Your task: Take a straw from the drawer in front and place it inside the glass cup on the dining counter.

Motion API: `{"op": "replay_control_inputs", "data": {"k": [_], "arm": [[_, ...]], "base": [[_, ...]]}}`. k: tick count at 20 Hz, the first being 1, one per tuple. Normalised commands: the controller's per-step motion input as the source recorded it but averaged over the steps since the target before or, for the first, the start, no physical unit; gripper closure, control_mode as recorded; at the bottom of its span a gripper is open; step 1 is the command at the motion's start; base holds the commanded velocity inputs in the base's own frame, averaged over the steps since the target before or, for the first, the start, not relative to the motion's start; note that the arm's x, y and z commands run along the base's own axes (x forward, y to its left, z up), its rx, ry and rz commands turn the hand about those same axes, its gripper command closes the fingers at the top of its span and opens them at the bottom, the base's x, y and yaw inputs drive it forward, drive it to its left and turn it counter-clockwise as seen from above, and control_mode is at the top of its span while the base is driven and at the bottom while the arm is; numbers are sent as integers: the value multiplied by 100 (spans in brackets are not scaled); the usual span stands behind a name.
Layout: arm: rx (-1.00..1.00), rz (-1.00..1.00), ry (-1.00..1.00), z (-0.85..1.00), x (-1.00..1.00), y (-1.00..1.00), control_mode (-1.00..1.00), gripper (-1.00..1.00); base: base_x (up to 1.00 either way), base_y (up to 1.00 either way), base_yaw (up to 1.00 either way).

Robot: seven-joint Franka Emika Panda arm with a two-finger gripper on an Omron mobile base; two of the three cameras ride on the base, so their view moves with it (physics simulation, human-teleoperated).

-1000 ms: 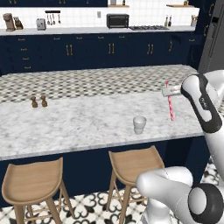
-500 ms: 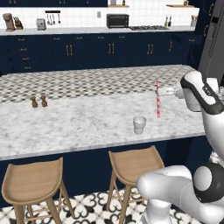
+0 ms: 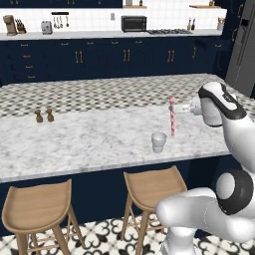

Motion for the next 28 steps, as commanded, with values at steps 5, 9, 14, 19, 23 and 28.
{"op": "replay_control_inputs", "data": {"k": [5, 9, 14, 19, 23, 28], "arm": [[0, 1, -1, -20, 49, 14, -100, 100], [0, 0, 0, -26, 34, 2, -100, 100], [0, 0, -1, -26, 41, 0, -100, 100], [0, 0, 0, -35, 36, 0, -100, 100], [0, 0, 0, -34, 41, 0, -100, 100], [0, 0, -1, -28, 38, -2, -100, 100]], "base": [[0, 0, 0], [0, 0, 0], [0, 0, 0], [0, 0, 0], [0, 0, 0], [0, 0, 0]]}}
